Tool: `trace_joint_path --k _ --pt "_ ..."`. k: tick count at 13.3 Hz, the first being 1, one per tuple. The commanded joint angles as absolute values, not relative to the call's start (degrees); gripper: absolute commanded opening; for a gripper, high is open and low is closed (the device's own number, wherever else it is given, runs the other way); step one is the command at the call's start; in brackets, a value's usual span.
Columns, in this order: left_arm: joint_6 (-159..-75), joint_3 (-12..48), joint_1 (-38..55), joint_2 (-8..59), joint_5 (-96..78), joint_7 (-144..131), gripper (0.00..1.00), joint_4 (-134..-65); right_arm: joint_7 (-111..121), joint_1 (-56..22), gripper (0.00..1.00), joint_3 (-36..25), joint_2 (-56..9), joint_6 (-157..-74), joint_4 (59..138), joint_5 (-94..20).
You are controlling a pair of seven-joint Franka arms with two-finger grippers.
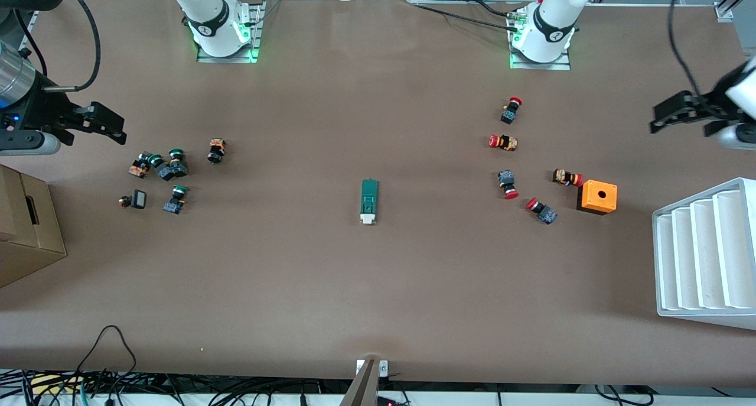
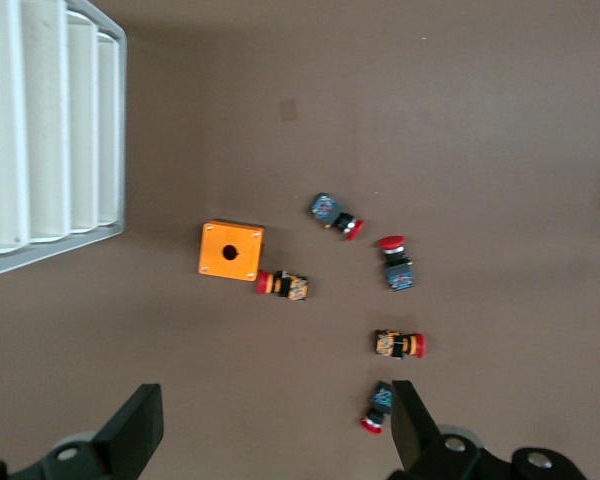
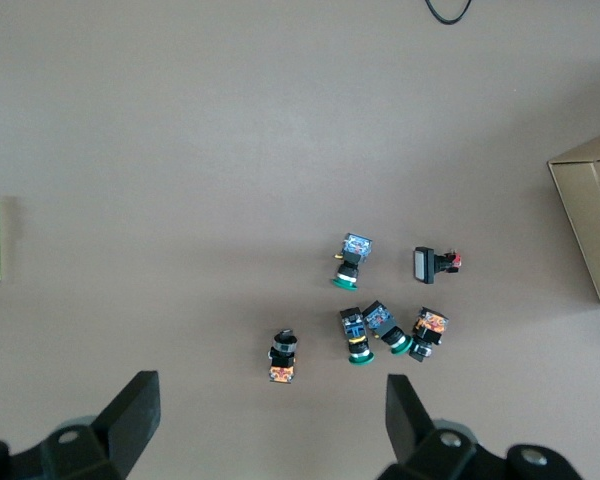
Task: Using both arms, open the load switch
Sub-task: 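Move the left gripper over the green load switch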
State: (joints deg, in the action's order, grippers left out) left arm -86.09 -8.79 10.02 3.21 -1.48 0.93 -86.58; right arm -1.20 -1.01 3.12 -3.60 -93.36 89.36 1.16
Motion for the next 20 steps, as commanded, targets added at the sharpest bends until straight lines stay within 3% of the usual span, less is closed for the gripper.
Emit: trace_joint_path --k 1,7,11,16,20 --pt "-88.8 -1.9 10.5 2.9 -2.8 -8.8 1.00 -87.3 0.0 -0.8 1.00 3.3 -4.5 -92.4 87.9 1.5" --pt "-106.1 18.2 12.2 10.2 -0.7 -33.4 1.00 -87.5 0.4 -0.8 1.00 3.3 -4.5 -92.4 87.9 1.4" --pt "-120.8 28.4 13.0 17.6 13.5 -49.3 1.00 -88.4 0.4 -0.7 1.00 3.0 -4.5 -92.2 87.9 1.4" --pt "-136.2 35.5 13.3 26.6 47.7 -78.8 1.00 -95.2 0.2 -0.1 1.00 1.8 -4.4 -92.3 87.9 1.8" --pt "-137.3 38.5 14.7 33.9 79.3 -105.2 1.00 -98.6 0.1 0.1 1.00 1.0 -4.4 -92.3 87.9 1.9"
